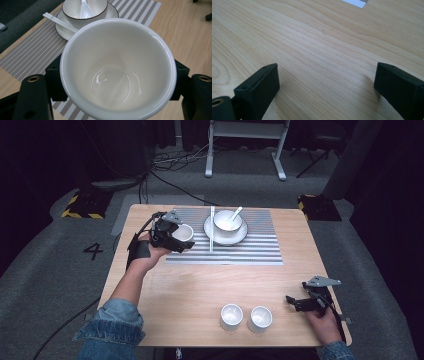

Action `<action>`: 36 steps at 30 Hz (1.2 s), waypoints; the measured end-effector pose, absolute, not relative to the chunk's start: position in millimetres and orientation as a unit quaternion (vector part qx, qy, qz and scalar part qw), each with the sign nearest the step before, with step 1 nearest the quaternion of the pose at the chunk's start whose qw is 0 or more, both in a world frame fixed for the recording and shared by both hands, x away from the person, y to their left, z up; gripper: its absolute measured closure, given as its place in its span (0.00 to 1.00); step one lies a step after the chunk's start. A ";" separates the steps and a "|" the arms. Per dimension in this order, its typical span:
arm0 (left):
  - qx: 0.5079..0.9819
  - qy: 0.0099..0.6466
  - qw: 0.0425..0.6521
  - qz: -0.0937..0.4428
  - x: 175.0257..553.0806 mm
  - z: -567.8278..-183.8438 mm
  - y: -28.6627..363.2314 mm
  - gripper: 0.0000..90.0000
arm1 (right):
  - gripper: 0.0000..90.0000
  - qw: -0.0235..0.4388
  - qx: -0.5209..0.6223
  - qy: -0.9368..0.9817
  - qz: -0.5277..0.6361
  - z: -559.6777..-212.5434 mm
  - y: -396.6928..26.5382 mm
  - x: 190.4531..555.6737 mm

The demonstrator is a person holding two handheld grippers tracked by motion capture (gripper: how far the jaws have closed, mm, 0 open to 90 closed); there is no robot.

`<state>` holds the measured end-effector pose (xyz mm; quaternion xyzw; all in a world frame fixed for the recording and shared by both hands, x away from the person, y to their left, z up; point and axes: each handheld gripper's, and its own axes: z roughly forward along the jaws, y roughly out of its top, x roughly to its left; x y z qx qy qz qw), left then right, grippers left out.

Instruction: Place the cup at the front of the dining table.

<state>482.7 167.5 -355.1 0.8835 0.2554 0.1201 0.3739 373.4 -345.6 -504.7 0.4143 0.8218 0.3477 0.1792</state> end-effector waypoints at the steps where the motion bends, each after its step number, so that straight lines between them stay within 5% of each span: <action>1: 0.883 0.258 0.375 0.117 486.0 -355.4 167.9 0.29 | 0.07 0.179 0.414 0.822 0.347 -504.7 -345.6 373.4; 36: 0.873 0.317 0.352 0.118 578.3 -423.8 144.9 0.30 | 0.06 0.181 0.418 0.820 0.347 -504.8 -344.8 374.4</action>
